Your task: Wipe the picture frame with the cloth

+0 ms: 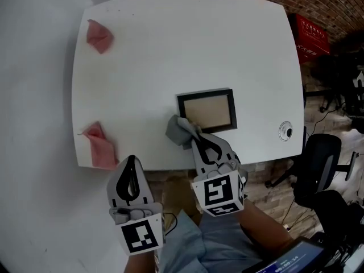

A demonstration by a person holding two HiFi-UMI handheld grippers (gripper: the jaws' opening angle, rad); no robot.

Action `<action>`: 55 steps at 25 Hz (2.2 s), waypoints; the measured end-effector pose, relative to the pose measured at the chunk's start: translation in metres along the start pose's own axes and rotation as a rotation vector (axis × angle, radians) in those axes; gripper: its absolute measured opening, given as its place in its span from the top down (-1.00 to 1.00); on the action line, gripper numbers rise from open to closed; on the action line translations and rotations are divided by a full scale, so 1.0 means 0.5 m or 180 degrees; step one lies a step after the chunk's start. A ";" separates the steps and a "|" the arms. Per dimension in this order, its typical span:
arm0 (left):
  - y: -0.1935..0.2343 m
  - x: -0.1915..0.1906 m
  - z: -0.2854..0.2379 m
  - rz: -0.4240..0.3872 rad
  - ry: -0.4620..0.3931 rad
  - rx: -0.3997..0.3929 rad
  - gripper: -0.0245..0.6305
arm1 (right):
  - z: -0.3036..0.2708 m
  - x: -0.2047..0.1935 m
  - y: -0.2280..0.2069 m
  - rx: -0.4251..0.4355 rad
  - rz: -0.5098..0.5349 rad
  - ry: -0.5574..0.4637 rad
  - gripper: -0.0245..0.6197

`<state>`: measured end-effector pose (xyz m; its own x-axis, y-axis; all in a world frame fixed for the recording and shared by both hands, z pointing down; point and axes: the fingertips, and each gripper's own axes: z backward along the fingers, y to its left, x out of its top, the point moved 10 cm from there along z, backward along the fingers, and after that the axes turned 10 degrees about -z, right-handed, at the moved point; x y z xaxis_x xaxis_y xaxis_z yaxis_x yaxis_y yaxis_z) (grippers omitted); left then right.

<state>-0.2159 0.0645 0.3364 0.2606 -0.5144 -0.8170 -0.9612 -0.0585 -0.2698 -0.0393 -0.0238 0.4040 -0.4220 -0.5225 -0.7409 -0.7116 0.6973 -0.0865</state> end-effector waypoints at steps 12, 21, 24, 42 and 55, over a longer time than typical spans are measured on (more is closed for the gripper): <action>-0.040 0.025 -0.027 -0.0122 -0.0001 -0.0174 0.90 | 0.017 -0.021 -0.042 -0.0108 -0.0173 -0.0018 0.85; -0.074 0.047 -0.053 -0.0224 -0.0027 -0.0304 0.90 | 0.032 -0.037 -0.080 -0.0203 -0.0297 -0.0040 0.85; -0.086 0.054 -0.062 -0.0266 -0.0036 -0.0359 0.90 | 0.037 -0.043 -0.092 -0.0248 -0.0339 -0.0051 0.85; -0.154 0.097 -0.111 -0.0487 -0.0100 -0.0651 0.90 | 0.070 -0.077 -0.169 -0.0489 -0.0598 -0.0108 0.85; -0.217 0.152 -0.094 -0.0630 -0.0326 -0.0813 0.90 | 0.158 -0.103 -0.236 -0.0847 -0.0802 -0.0239 0.85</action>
<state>-0.0960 -0.0086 0.3275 0.4397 -0.3840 -0.8119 -0.8794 -0.3678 -0.3023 0.1108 -0.0408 0.3998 -0.1797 -0.6172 -0.7660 -0.9131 0.3943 -0.1036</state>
